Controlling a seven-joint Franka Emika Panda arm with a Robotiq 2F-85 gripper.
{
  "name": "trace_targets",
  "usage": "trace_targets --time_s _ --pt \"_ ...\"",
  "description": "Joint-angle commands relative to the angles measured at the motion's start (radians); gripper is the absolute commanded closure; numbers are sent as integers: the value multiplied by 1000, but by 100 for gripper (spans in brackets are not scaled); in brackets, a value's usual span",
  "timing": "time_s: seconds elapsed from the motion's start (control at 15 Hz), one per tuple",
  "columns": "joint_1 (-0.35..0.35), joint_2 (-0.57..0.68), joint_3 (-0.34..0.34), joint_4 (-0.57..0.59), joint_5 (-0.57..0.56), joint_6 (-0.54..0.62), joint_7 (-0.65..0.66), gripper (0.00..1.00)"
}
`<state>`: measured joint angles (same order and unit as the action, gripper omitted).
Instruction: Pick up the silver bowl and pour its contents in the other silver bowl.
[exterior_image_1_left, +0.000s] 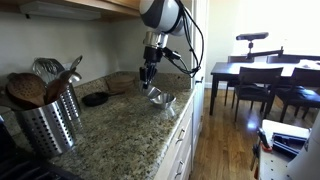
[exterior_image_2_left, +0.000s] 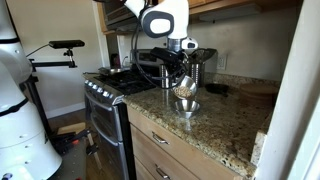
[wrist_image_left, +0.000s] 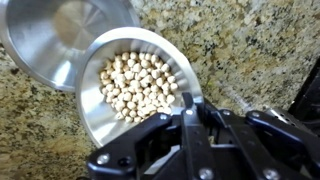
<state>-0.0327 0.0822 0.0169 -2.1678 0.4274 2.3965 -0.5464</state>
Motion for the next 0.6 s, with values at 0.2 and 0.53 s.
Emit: trace_targets --time_s 0.2,0.53 --pt "-27 -50 -2 -36 145 28 -123 93" --pt "-34 -57 -12 -44 235 29 -190 93"
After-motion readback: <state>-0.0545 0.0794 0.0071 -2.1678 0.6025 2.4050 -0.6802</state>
